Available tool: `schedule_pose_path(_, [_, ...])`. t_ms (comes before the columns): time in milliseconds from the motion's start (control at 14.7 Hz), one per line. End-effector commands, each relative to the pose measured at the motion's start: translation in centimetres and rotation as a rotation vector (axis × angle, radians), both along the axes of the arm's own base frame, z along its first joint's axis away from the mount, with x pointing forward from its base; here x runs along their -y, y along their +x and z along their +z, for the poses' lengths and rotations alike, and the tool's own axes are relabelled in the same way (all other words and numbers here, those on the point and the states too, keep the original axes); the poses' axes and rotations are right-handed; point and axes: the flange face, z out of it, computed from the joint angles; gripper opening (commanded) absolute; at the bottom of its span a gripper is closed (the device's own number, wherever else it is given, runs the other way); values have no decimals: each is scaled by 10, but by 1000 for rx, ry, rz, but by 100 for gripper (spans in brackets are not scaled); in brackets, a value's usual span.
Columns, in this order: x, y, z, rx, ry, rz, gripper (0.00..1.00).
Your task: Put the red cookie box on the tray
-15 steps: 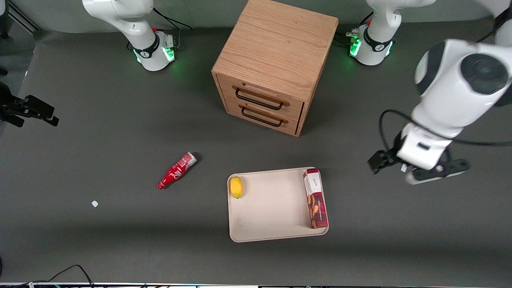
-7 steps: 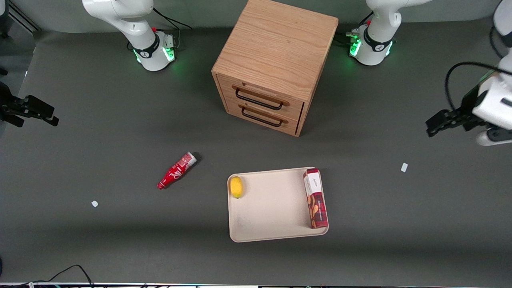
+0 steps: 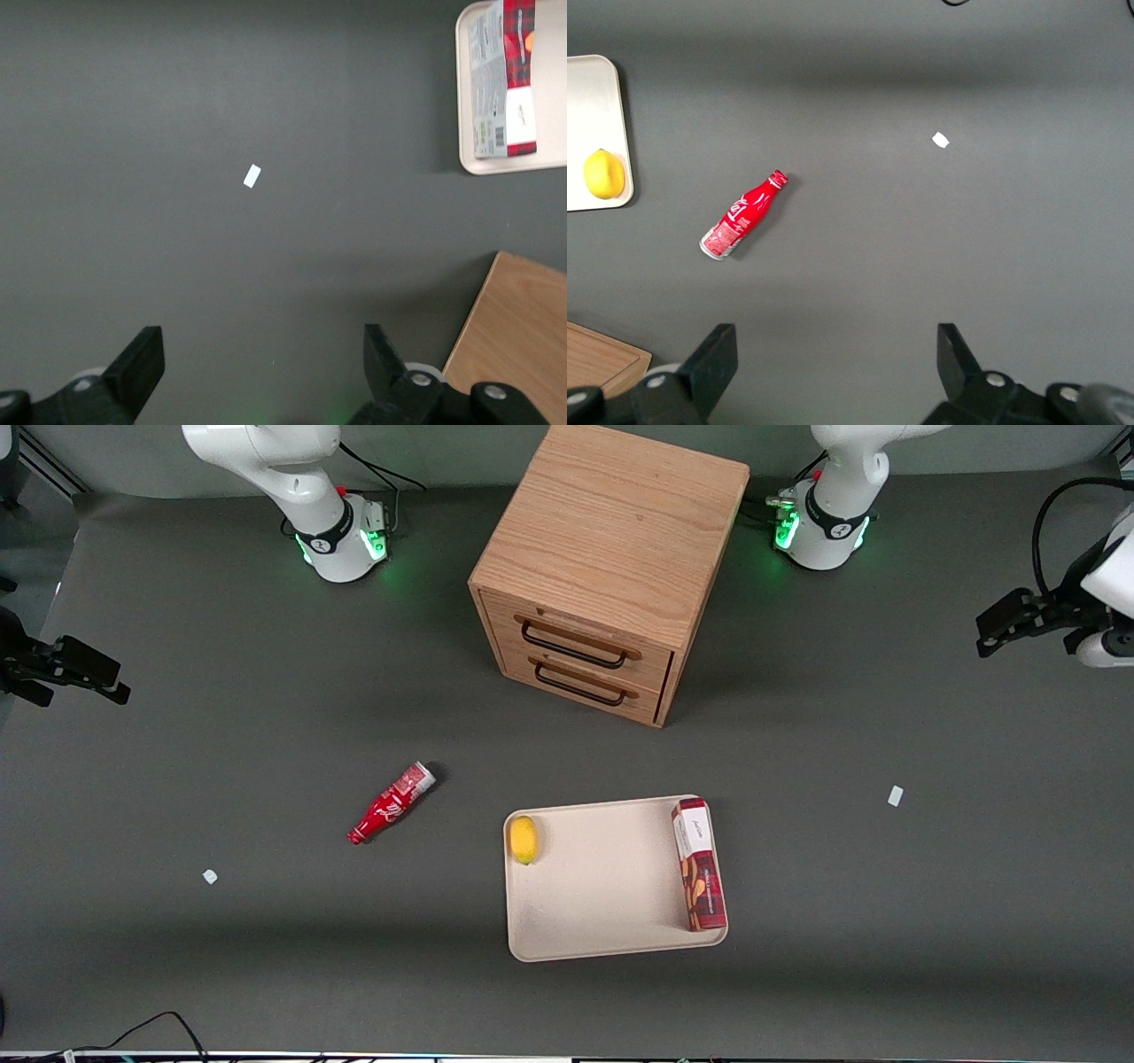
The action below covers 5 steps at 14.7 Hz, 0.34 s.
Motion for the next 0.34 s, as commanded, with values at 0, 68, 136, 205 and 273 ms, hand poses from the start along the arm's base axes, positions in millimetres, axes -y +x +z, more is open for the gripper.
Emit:
schedule_pose_path(0, [-4, -13, 4, -2, -24, -24, 100])
schedule_pose_path(68, [-9, -13, 5, 1, -28, -25, 100])
schedule_pose_path(136, [-10, -12, 5, 6, -29, -25, 100])
schedule_pose_path(205, [-10, -12, 5, 7, -41, -25, 100])
schedule_pose_path(273, [-9, -12, 5, 5, -48, -26, 100])
